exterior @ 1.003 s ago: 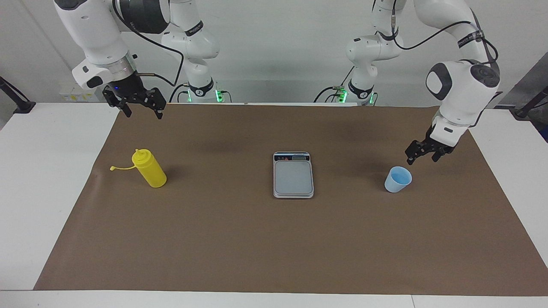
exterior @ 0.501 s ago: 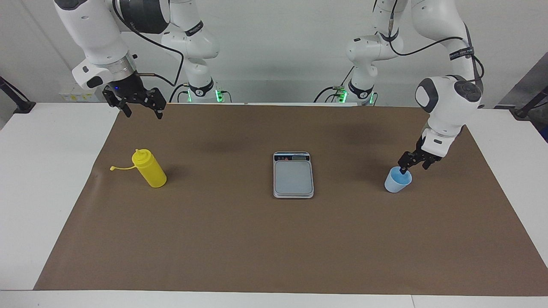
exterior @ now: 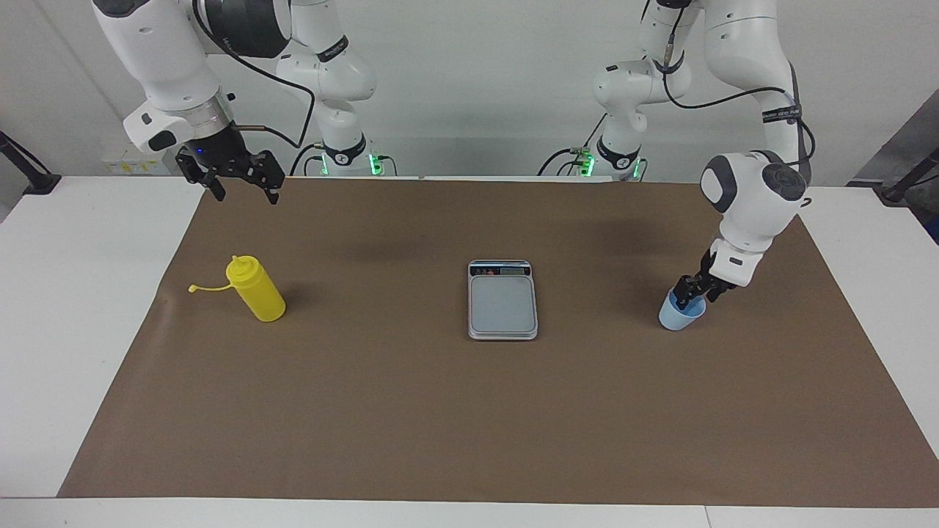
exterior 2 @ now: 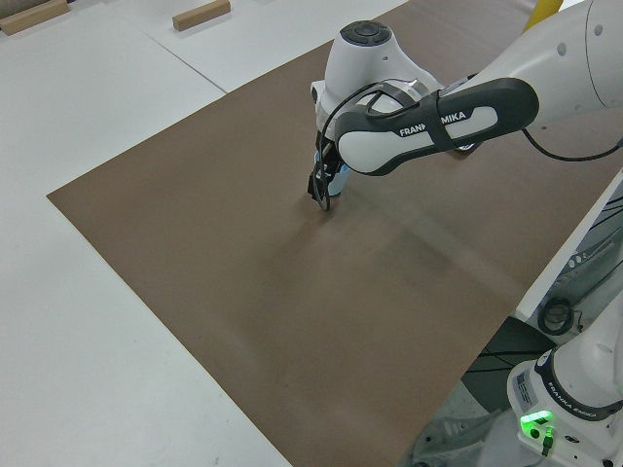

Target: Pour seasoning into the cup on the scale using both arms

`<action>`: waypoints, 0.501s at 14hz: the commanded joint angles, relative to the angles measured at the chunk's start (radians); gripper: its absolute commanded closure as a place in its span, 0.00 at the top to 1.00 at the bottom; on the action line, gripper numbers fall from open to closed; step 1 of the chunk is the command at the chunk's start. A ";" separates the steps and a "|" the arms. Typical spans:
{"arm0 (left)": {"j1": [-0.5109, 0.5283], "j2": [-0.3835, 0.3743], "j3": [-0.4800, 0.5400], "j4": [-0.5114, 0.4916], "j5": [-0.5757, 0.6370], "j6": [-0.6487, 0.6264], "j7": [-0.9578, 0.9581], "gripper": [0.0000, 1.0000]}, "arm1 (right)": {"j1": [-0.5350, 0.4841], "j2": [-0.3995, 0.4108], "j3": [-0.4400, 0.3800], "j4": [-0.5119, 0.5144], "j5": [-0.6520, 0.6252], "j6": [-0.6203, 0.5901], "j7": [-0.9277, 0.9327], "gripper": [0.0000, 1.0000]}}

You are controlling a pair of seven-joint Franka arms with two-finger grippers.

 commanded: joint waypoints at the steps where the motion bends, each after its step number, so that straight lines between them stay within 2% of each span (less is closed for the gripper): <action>1: -0.016 -0.001 0.001 -0.001 -0.006 0.005 -0.012 0.00 | -0.013 -0.008 0.006 -0.008 -0.001 -0.010 -0.017 1.00; 7: -0.019 0.016 -0.004 0.178 -0.004 -0.171 -0.004 0.00 | -0.013 -0.010 0.006 -0.008 -0.001 -0.010 -0.017 1.00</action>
